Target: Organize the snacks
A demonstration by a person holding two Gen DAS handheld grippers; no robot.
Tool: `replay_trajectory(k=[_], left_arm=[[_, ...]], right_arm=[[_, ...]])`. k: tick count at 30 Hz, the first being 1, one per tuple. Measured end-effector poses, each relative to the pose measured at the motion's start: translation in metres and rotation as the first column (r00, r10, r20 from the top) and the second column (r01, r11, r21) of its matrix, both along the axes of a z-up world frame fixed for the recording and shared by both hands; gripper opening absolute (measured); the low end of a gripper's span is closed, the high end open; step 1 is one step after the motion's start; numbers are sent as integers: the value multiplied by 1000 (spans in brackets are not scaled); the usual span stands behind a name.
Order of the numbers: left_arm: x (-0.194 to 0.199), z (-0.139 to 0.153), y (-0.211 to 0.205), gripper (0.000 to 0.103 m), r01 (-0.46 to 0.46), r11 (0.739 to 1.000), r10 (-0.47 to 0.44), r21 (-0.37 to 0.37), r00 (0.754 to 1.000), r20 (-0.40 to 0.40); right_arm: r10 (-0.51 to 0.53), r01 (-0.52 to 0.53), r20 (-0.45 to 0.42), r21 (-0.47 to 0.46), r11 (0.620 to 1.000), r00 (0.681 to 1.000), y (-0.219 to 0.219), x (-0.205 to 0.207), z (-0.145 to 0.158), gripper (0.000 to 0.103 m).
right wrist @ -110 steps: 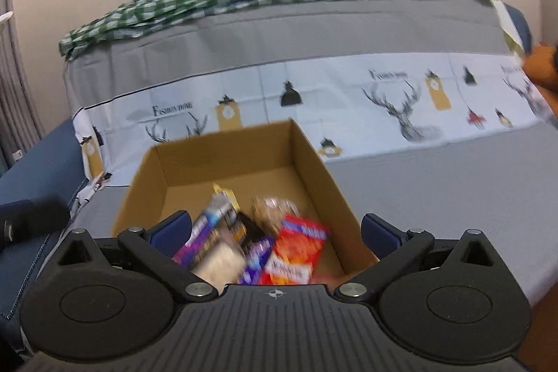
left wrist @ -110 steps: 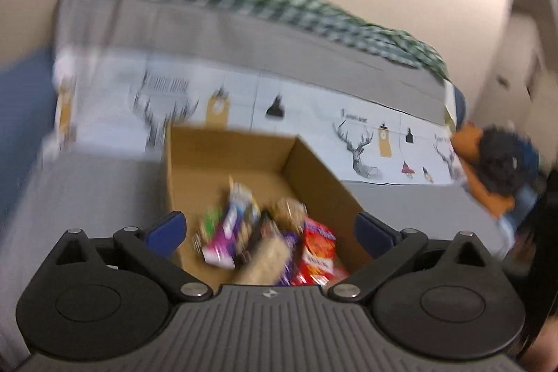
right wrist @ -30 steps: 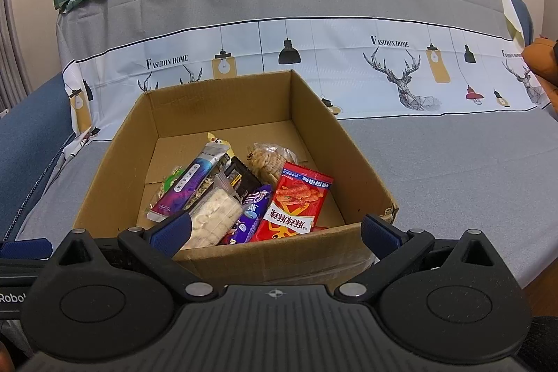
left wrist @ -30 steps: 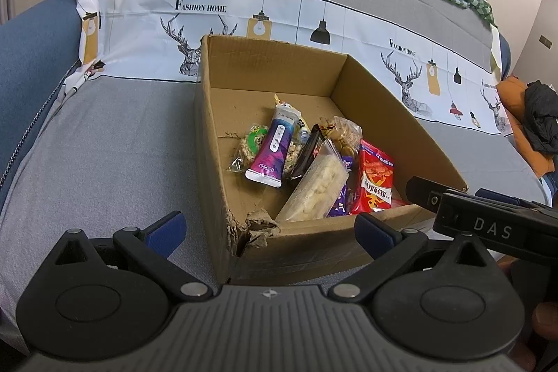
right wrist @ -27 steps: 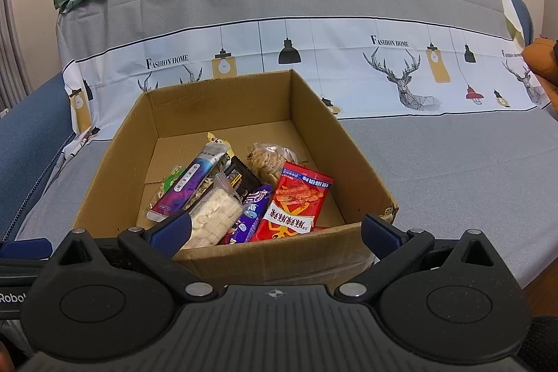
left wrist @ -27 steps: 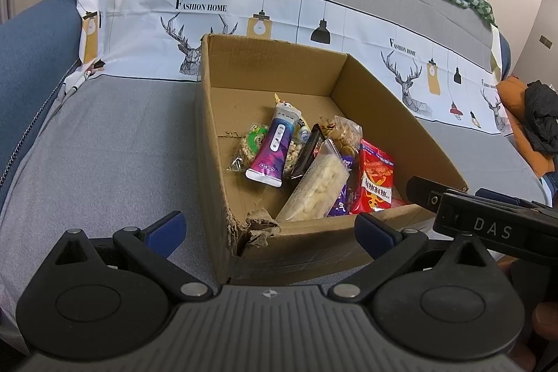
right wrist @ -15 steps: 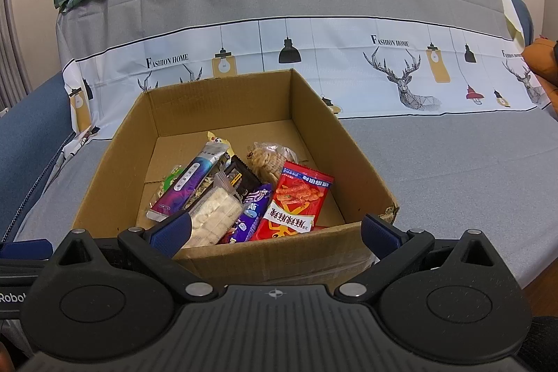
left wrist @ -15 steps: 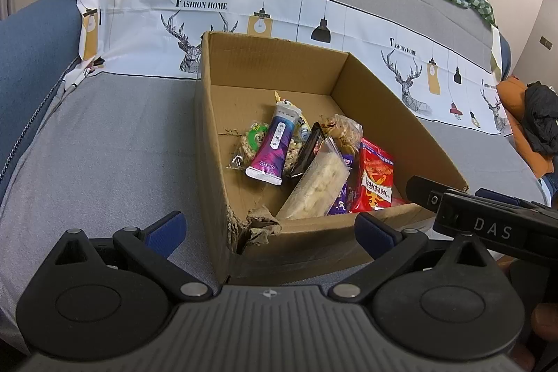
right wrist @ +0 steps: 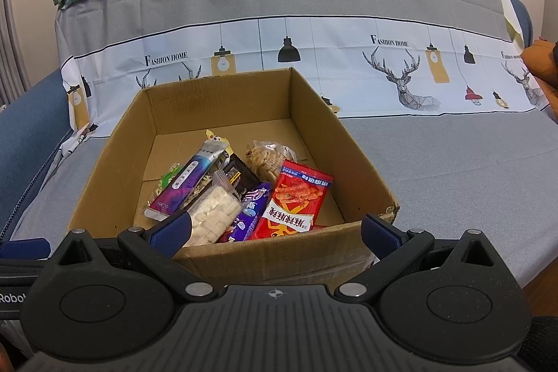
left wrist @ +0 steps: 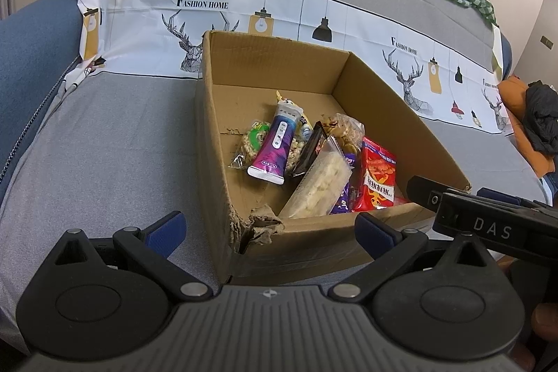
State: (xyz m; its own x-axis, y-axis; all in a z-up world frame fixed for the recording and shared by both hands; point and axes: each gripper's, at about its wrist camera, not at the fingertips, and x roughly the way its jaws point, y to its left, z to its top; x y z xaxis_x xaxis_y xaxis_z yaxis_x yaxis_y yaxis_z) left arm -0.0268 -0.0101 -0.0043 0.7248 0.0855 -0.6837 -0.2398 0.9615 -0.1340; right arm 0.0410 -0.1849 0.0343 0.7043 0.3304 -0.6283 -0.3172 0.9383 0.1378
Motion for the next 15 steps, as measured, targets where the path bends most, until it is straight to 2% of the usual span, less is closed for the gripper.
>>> replay_trajectory(k=[15], left_arm=[[3,0,2,103,-3,1000,3,4,1000,20]], right_arm=[[-23,23,-29,4,1000,999,3,2,0,102]])
